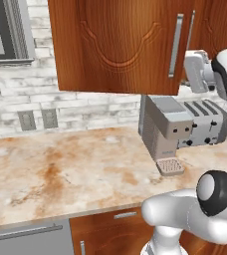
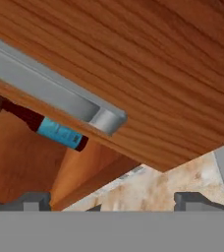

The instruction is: Open the cabinet directly in front. Then move the beer and the cup to the dining counter with the candle on it.

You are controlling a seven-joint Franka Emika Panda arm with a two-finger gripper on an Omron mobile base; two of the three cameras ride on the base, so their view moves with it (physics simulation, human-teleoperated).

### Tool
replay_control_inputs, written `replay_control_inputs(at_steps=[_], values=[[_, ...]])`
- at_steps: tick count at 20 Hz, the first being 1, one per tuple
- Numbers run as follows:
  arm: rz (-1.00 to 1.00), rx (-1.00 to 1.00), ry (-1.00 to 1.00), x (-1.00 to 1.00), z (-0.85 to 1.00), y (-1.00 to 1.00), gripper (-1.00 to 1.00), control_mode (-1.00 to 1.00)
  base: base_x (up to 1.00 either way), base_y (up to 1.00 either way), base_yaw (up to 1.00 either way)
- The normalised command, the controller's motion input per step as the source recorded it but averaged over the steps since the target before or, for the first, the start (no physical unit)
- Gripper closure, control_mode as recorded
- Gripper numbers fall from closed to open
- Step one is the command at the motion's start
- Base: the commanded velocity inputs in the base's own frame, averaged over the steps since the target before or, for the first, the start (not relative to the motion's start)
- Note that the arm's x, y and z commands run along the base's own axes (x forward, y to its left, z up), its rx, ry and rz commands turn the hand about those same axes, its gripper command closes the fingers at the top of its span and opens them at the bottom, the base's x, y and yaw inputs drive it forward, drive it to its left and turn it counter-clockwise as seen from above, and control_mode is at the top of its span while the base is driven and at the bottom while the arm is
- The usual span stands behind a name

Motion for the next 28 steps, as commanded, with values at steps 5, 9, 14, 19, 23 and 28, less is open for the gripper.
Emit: replay_control_inputs(at_steps=[5, 9, 14, 19, 23, 28], values=[[0.15, -0.01, 0.00, -0.41, 0.00, 1.00, -1.00, -1.00, 0.00, 0.00, 0.00], [0.13, -0.04, 0.00, -0.33, 0.00, 1.00, -1.00, -1.00, 0.00, 0.00, 0.00], [0.16, -0.05, 0.00, -0.50, 0.04, 1.00, -1.00, -1.00, 0.00, 0.00, 0.00], [0.29, -0.05, -0.01, -0.88, 0.08, 1.00, -1.00, -1.00, 0.00, 0.00, 0.00], [0.46, 0.00, 0.02, -0.60, 0.01, 1.00, -1.00, -1.00, 0.00, 0.00, 0.00], [0.26, -0.03, 0.00, -0.03, 0.00, 1.00, -1.00, -1.00, 0.00, 0.00, 0.00]])
